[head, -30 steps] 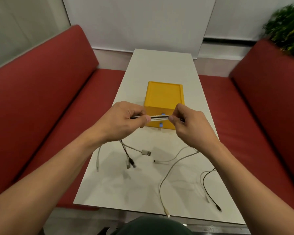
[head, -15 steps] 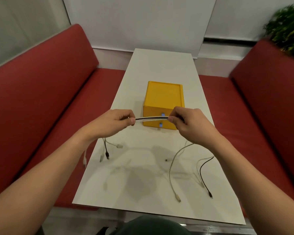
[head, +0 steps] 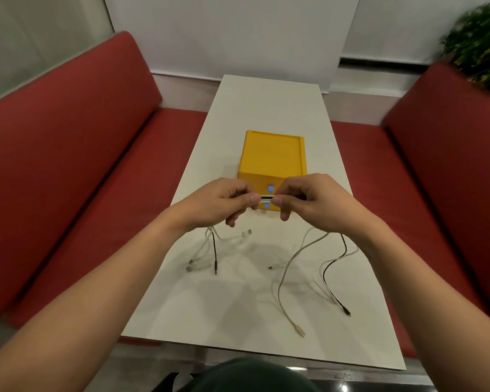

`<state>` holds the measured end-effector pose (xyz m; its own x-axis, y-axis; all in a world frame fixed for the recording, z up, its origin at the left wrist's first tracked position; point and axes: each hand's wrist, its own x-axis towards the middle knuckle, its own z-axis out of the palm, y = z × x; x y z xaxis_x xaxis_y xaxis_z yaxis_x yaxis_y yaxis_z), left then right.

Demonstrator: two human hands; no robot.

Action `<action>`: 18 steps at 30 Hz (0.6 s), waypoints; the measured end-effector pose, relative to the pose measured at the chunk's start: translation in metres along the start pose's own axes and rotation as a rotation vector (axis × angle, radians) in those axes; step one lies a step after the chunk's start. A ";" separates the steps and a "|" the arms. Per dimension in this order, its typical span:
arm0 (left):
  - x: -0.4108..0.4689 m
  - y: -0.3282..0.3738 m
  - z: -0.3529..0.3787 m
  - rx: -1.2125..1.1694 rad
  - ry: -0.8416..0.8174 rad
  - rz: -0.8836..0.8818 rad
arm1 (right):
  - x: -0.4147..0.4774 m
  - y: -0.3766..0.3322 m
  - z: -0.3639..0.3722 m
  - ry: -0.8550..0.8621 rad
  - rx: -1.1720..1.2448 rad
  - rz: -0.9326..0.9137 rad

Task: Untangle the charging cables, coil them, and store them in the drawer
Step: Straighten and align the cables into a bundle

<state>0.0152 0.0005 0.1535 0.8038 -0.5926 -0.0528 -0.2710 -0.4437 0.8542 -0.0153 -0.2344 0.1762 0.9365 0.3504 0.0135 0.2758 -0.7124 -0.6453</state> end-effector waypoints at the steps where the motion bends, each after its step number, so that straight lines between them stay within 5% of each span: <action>1: 0.001 0.001 -0.001 0.039 0.008 0.009 | 0.000 0.000 -0.001 0.016 0.002 0.010; 7: 0.006 0.009 -0.008 0.350 0.073 0.042 | -0.003 0.006 0.008 0.219 0.047 0.085; 13: 0.003 0.004 -0.016 0.440 0.114 -0.001 | -0.013 0.004 0.000 -0.053 0.268 0.091; 18: -0.009 0.015 -0.012 0.316 0.057 0.057 | -0.010 0.016 0.006 0.044 0.036 0.182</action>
<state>0.0103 0.0070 0.1725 0.8084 -0.5880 0.0274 -0.4606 -0.6030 0.6514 -0.0214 -0.2455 0.1614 0.9791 0.1899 -0.0730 0.0937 -0.7394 -0.6667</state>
